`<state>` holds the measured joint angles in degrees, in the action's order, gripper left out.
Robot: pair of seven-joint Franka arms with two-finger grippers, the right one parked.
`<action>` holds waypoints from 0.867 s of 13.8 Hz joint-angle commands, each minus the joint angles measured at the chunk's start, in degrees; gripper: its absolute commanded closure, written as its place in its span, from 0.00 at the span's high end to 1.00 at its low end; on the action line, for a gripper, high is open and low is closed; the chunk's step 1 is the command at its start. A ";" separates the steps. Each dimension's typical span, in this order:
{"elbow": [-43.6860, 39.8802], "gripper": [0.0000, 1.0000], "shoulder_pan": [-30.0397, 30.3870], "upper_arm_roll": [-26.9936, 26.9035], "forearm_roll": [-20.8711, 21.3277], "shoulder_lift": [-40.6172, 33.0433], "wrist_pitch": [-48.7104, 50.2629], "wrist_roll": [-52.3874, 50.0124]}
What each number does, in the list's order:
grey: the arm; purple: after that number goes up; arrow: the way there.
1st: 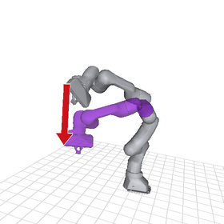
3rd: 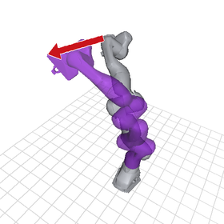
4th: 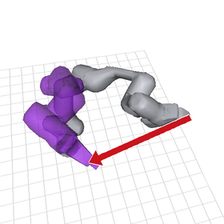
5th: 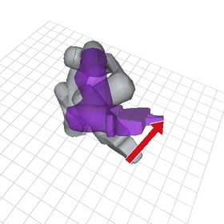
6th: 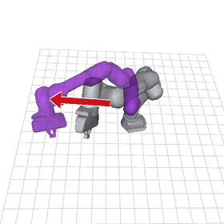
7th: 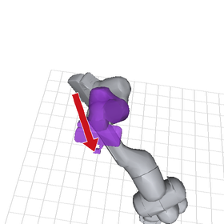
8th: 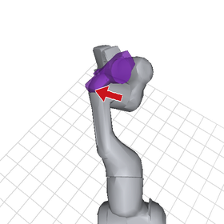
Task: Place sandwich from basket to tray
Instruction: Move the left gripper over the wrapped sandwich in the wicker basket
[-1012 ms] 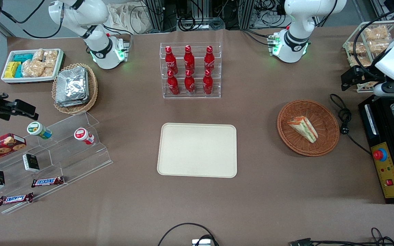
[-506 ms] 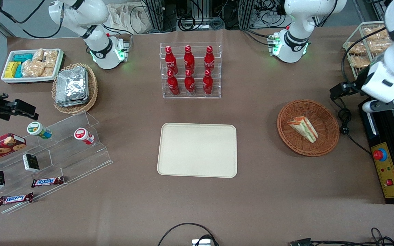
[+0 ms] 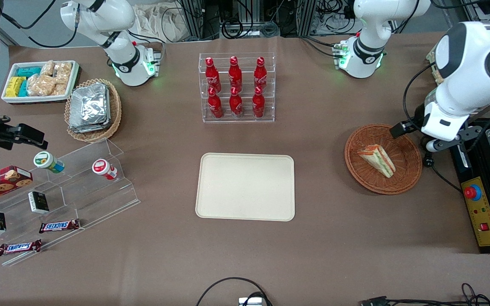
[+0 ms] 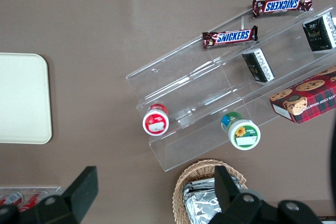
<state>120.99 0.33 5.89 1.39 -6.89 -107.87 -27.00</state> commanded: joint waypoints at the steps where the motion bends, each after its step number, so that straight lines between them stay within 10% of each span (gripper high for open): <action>1: 8.20 1.00 0.11 -0.09 0.89 -4.09 -6.54 -2.79; 12: 22.88 1.00 1.60 -0.18 2.12 -0.67 -30.71 -12.99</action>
<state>141.91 1.12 5.59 2.27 -7.92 -134.85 -38.09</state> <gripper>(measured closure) 0.000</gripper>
